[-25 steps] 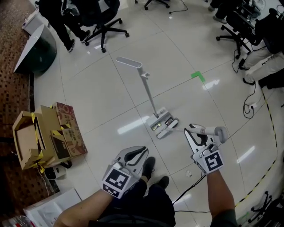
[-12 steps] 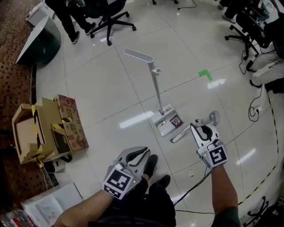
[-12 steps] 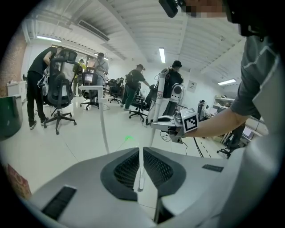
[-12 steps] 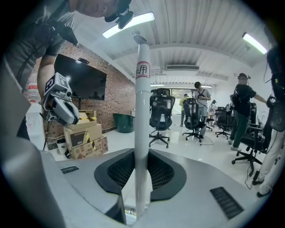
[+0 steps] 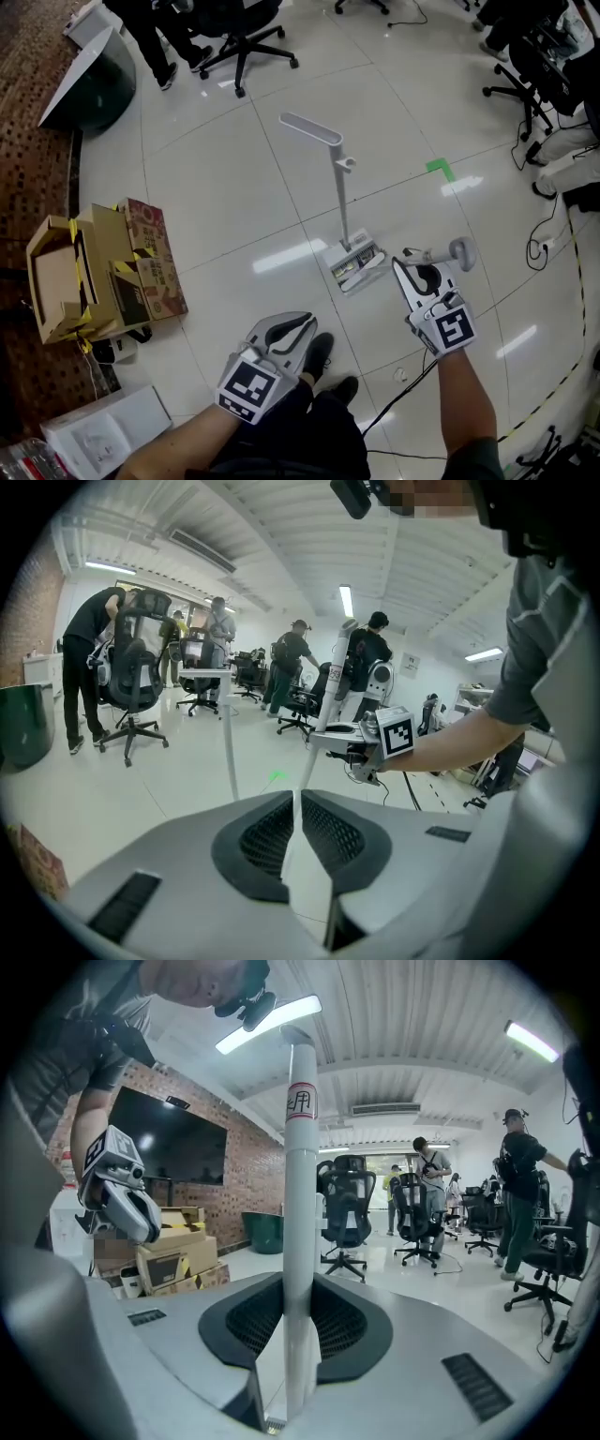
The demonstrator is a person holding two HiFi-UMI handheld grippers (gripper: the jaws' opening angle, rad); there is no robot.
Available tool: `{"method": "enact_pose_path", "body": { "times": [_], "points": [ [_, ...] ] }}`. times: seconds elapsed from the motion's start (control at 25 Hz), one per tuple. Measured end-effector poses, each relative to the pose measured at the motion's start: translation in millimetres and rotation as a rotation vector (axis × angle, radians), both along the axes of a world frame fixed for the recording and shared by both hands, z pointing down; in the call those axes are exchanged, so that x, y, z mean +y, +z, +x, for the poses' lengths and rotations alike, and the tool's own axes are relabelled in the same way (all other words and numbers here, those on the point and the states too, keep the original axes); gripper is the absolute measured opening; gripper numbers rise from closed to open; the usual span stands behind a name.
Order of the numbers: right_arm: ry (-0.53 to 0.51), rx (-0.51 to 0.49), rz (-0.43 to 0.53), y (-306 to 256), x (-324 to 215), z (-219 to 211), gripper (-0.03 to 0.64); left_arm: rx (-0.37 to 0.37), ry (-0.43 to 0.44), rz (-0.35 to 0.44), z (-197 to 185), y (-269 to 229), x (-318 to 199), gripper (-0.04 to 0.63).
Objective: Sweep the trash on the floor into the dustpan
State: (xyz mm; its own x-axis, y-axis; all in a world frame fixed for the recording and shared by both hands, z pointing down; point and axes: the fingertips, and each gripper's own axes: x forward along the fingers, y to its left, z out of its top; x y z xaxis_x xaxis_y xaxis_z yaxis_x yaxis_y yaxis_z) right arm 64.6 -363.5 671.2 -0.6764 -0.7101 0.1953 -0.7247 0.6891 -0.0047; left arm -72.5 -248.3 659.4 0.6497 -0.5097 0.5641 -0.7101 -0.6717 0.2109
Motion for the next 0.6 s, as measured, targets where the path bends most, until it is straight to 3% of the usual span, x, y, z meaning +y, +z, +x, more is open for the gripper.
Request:
{"method": "enact_pose_path", "body": {
  "times": [0.32, 0.6],
  "points": [
    [0.099, -0.006, 0.025, -52, 39, 33, 0.104, 0.026, 0.052, 0.011, 21, -23, 7, 0.026],
    [0.269, -0.024, 0.039, -165, 106, 93, 0.104, 0.096, 0.115, 0.047, 75, -115, 16, 0.026]
  ]
}}
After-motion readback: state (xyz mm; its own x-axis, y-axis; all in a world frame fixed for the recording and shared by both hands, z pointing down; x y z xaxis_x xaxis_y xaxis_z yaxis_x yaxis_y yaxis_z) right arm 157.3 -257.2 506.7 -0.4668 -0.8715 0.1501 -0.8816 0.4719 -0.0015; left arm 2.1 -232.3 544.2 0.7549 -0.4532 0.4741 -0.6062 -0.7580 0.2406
